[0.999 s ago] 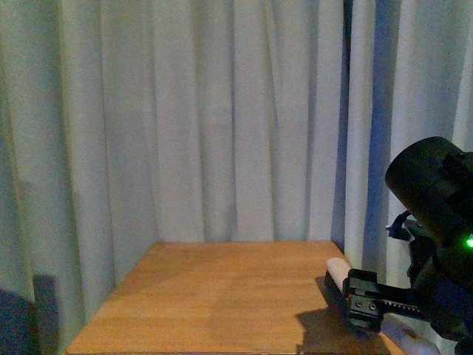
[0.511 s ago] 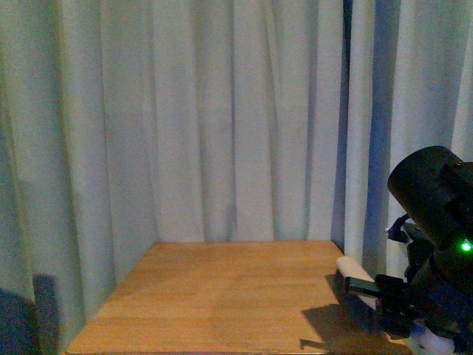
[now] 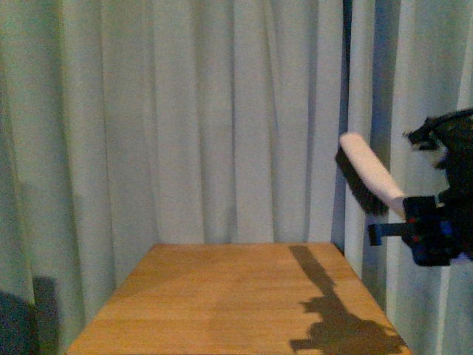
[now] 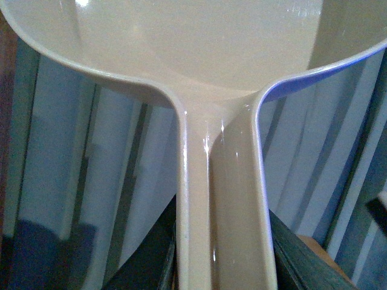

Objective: Clean up trash

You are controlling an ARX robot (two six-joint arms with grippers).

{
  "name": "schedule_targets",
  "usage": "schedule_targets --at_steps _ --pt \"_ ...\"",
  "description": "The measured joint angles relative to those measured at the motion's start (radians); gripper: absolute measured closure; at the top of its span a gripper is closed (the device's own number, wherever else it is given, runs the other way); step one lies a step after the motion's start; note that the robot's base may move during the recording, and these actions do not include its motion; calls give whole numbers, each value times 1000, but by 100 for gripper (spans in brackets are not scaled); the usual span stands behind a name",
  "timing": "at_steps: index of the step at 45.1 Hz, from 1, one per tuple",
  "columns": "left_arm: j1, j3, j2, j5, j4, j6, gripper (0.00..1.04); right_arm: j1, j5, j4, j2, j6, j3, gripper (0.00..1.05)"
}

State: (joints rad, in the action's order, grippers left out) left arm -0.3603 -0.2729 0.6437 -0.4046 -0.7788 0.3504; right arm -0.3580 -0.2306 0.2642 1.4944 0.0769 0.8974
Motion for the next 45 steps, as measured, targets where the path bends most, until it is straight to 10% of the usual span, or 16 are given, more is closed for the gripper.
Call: schedule_targets --at_steps 20,45 --pt "0 0 0 0 0 0 78 10 -31 171 -845 -190 -487 84" --pt "0 0 0 -2 0 1 78 14 -129 196 -1049 -211 -625 84"
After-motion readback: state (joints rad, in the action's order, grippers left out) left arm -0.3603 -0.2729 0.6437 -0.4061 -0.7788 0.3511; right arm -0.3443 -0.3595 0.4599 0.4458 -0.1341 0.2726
